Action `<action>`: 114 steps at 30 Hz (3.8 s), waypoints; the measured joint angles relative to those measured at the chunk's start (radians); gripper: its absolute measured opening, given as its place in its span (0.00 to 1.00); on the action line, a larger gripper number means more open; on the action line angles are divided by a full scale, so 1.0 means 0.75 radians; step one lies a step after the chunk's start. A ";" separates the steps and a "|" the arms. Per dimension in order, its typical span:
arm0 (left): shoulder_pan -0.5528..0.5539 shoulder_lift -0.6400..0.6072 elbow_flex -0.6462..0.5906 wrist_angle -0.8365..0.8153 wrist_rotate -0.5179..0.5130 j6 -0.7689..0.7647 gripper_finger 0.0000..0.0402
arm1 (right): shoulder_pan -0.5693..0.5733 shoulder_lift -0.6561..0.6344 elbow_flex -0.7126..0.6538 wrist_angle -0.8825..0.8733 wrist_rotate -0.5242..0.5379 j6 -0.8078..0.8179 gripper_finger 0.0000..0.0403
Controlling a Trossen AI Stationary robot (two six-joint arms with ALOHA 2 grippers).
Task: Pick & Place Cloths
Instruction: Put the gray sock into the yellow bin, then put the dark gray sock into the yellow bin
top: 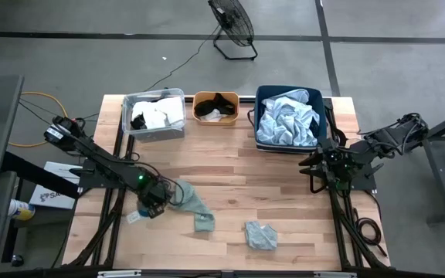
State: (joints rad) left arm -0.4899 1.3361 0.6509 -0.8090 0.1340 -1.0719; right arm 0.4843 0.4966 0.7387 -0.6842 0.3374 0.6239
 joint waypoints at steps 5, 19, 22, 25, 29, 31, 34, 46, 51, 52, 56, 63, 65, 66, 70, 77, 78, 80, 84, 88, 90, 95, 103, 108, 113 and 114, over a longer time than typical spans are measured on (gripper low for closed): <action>0.001 0.000 0.144 -0.071 -0.139 0.086 0.02 | 0.000 0.000 0.000 0.000 0.000 0.000 0.31; 0.262 -0.001 0.551 -0.055 -0.554 0.609 0.01 | 0.000 0.000 0.000 0.000 0.000 0.000 0.31; 0.355 -0.001 0.598 0.004 -0.552 0.727 0.01 | 0.000 0.000 0.000 0.000 0.000 0.000 0.31; 0.459 -0.002 0.618 0.071 -0.517 0.827 0.01 | 0.000 0.000 0.000 0.000 0.000 0.000 0.31; 0.601 -0.002 0.618 0.216 -0.384 0.977 0.01 | 0.000 0.000 0.000 0.000 0.000 0.000 0.31; 0.664 0.007 0.619 0.296 -0.330 1.060 0.01 | 0.000 0.000 0.000 0.000 0.000 0.000 0.31; 0.756 0.037 0.620 0.410 -0.272 1.153 0.01 | 0.000 0.000 0.000 0.000 0.000 0.000 0.31; 1.112 0.261 0.705 0.578 -0.163 1.007 0.01 | 0.000 0.000 0.000 0.001 0.000 0.000 0.31; 1.217 0.367 0.899 0.484 -0.158 1.005 0.01 | 0.000 0.000 0.000 0.000 0.000 0.000 0.31; 1.237 0.394 0.941 0.450 -0.157 1.017 0.01 | 0.000 0.000 0.000 0.000 0.000 0.000 0.31; 1.307 0.515 1.110 0.311 -0.159 1.090 0.01 | 0.000 0.000 0.000 0.000 0.000 0.000 0.31; 1.398 0.694 1.361 0.180 -0.172 1.196 0.01 | 0.000 0.000 0.000 0.000 0.000 0.000 0.31; 1.418 0.726 1.416 0.173 -0.190 1.246 0.01 | 0.000 0.000 0.000 0.000 0.000 0.000 0.31; 1.429 0.738 1.432 0.162 -0.199 1.288 0.01 | 0.000 0.000 0.000 0.001 0.000 0.000 0.31; 1.466 0.780 1.452 0.154 -0.220 1.486 0.01 | 0.000 0.000 0.000 0.001 0.000 0.000 0.31; 1.520 0.895 1.453 0.087 -0.295 1.698 0.01 | 0.000 0.000 0.000 0.001 0.000 0.000 0.31; 1.522 0.913 1.453 0.082 -0.296 1.713 0.01 | 0.000 0.000 0.000 0.001 0.000 0.000 0.31; 1.534 0.945 1.451 0.068 -0.295 1.738 0.01 | 0.000 0.000 0.000 0.000 0.000 0.000 0.31; 1.535 1.000 1.451 0.063 -0.270 1.752 0.01 | 0.000 0.000 0.000 0.001 0.000 0.000 0.31; 1.535 1.031 1.450 0.064 -0.221 1.768 0.01 | 0.000 0.000 0.000 0.000 0.000 0.000 0.31; 1.535 1.033 1.450 0.063 -0.214 1.773 0.01 | 0.000 0.000 0.000 0.000 0.000 0.000 0.31; 1.535 1.028 1.450 0.061 -0.213 1.798 0.05 | 0.000 0.000 0.000 0.000 0.000 0.000 0.31; 1.526 0.998 1.449 0.030 -0.218 1.872 0.18 | 0.000 0.000 0.000 0.000 0.000 0.000 0.31; 1.507 0.965 1.448 0.039 -0.221 1.948 0.34 | 0.000 0.000 0.000 0.000 0.000 0.000 0.31; 1.488 0.925 1.449 0.071 -0.228 1.954 0.54 | 0.000 0.000 0.000 0.000 0.000 0.000 0.31; 1.480 0.919 1.449 0.074 -0.231 1.957 0.57 | 0.000 0.000 0.000 0.000 0.000 0.000 0.31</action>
State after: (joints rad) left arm 0.6197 2.0252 1.7378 -0.7539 -0.0392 0.3958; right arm 0.4843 0.4967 0.7387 -0.6842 0.3374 0.6239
